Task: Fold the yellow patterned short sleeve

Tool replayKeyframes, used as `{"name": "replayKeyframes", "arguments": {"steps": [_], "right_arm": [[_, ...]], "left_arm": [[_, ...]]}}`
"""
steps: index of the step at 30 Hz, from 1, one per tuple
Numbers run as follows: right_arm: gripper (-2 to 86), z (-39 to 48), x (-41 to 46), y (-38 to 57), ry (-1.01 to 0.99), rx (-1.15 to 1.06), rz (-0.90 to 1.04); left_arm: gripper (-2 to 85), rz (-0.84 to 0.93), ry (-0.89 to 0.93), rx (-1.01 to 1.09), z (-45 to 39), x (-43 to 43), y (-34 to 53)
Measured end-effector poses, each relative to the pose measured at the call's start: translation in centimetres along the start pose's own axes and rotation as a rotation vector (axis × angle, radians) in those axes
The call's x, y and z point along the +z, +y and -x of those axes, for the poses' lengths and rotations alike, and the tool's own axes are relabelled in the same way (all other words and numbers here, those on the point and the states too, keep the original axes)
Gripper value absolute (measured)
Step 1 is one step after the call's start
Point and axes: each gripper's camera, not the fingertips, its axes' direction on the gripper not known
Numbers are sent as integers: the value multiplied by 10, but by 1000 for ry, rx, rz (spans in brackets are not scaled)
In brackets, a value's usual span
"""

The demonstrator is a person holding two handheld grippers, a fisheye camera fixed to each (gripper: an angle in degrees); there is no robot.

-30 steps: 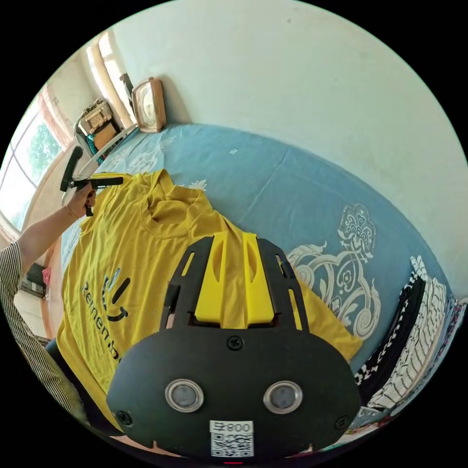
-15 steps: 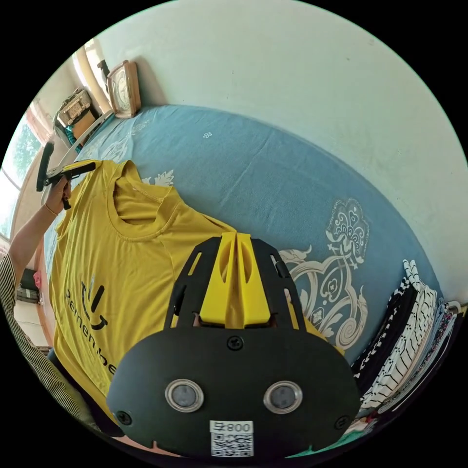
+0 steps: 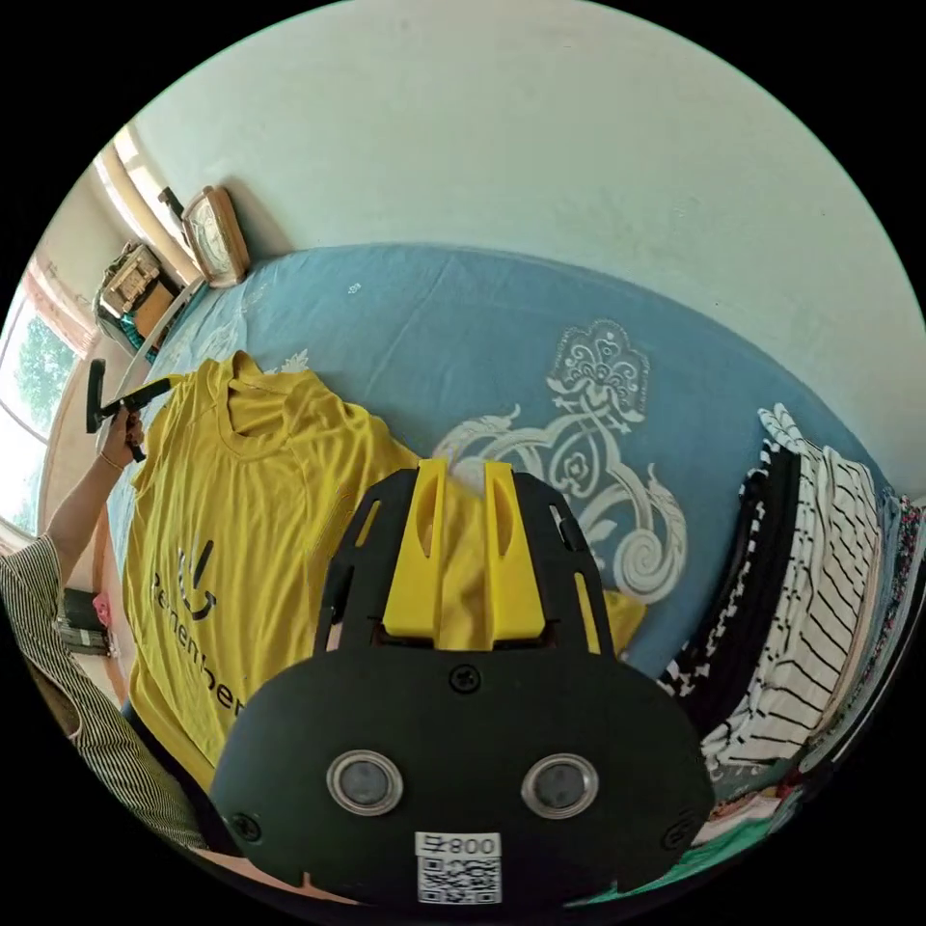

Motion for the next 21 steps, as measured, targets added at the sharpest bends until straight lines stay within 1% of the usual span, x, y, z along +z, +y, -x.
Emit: {"name": "replayKeyframes", "arguments": {"steps": [3,5,7,8,10,12,14,17,19,21], "right_arm": [[67,-23,4,13,110,27,62],[65,-32,11,14,127,30,87],[61,-36,25,12,144,19,134],[56,-36,25,13,146,11,113],[24,-41,25,12,145,14,125],[12,-49,21,11,216,27,150],[8,-55,20,15,245,36,152],[9,-63,17,18,206,69,125],[13,-63,13,17,166,50,96],[44,-65,7,17,136,35,91]], "left_arm": [[47,47,-53,-54,24,18,26],[39,97,-76,-59,31,37,38],[27,71,-97,-58,31,42,49],[20,80,-89,-57,30,46,53],[16,91,-131,-34,25,49,59],[13,76,-187,-14,22,49,70],[12,54,-214,-50,27,48,79],[11,78,-172,-64,33,60,94],[11,68,-174,-57,32,63,102],[11,80,-180,-42,31,70,110]]}}
